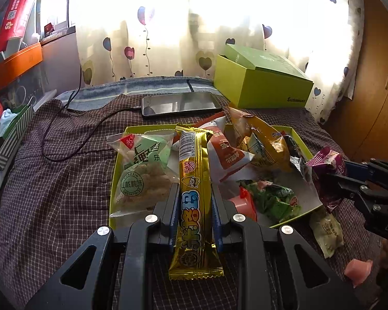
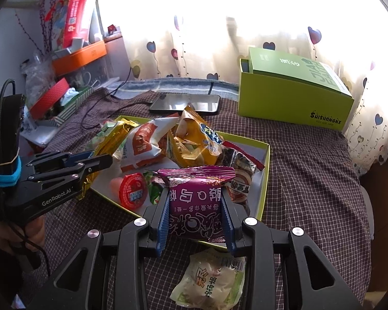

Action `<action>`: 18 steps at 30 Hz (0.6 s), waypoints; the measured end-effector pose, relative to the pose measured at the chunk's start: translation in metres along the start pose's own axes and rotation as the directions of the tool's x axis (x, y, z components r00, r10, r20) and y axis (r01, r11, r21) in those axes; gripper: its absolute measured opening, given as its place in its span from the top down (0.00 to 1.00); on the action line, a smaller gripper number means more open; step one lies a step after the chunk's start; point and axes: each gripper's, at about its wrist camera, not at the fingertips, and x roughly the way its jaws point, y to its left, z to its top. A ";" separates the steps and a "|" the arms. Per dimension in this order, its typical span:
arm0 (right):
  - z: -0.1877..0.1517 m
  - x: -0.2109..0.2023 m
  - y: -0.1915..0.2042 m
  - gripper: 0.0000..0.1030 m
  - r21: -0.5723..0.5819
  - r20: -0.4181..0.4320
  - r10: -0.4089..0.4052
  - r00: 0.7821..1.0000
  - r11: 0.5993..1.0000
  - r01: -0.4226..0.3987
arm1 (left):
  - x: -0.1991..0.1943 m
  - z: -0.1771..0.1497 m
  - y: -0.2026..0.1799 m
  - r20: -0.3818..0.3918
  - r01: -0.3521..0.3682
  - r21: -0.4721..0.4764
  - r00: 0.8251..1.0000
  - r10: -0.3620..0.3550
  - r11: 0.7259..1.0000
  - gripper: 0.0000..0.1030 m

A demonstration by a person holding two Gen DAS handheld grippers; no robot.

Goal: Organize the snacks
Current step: 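Carry the candy bar and purple bag over the tray with both tools, then open both tools to drop the candy bar and purple bag into the tray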

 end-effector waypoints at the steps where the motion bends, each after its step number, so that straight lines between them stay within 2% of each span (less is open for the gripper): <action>1: 0.001 0.003 -0.001 0.68 0.001 -0.005 0.000 1.000 1.000 0.000 | 0.003 0.001 0.001 -0.001 0.004 -0.002 1.000 -0.004 1.000 0.78; 14: 0.006 0.039 -0.005 0.67 0.016 -0.057 0.025 0.998 1.000 -0.025 | 0.023 0.017 0.006 0.023 0.023 -0.004 0.999 -0.023 1.000 0.78; 18: 0.004 0.043 -0.007 0.65 0.015 -0.076 0.030 0.997 0.999 -0.028 | 0.029 0.015 0.007 0.008 0.018 -0.006 1.000 -0.018 1.000 0.78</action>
